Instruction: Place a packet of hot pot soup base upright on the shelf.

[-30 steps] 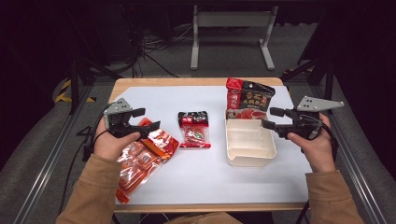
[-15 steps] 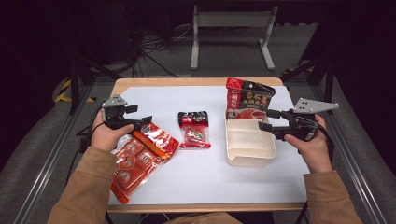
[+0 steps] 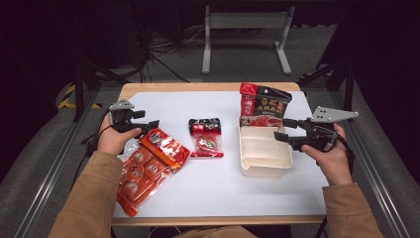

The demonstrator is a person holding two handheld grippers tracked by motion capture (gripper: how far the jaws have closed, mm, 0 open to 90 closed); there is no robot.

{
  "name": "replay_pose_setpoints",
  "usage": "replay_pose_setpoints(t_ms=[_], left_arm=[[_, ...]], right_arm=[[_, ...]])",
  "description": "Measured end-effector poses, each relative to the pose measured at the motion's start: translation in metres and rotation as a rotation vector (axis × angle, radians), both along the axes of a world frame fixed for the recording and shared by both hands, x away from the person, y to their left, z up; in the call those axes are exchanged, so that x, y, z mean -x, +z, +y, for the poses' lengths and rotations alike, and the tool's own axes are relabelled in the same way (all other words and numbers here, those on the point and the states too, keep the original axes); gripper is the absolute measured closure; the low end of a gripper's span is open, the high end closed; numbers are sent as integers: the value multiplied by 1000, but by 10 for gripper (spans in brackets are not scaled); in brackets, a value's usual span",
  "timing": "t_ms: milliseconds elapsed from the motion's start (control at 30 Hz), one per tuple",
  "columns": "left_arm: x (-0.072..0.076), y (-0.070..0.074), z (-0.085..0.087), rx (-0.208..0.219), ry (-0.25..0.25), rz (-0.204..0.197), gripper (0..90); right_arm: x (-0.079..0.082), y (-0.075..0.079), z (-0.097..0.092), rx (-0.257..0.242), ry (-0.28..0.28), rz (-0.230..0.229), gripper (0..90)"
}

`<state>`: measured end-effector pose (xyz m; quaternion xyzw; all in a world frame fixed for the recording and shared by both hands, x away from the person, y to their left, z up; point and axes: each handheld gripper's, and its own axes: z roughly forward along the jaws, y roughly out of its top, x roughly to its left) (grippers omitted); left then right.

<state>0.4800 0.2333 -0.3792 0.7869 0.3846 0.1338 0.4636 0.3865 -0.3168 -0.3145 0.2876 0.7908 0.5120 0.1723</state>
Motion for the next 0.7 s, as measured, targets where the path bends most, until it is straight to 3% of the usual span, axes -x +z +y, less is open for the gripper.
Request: replay_pose_setpoints(t_ms=[367,700], left_arm=[[-17,-17,-1,-18,14,35,203],[-28,-35,-1,-63,16,82,255]], right_arm=[[-1,-3,0,-3,4,9,383],[-1,-2,-3,-7,0,2,377]])
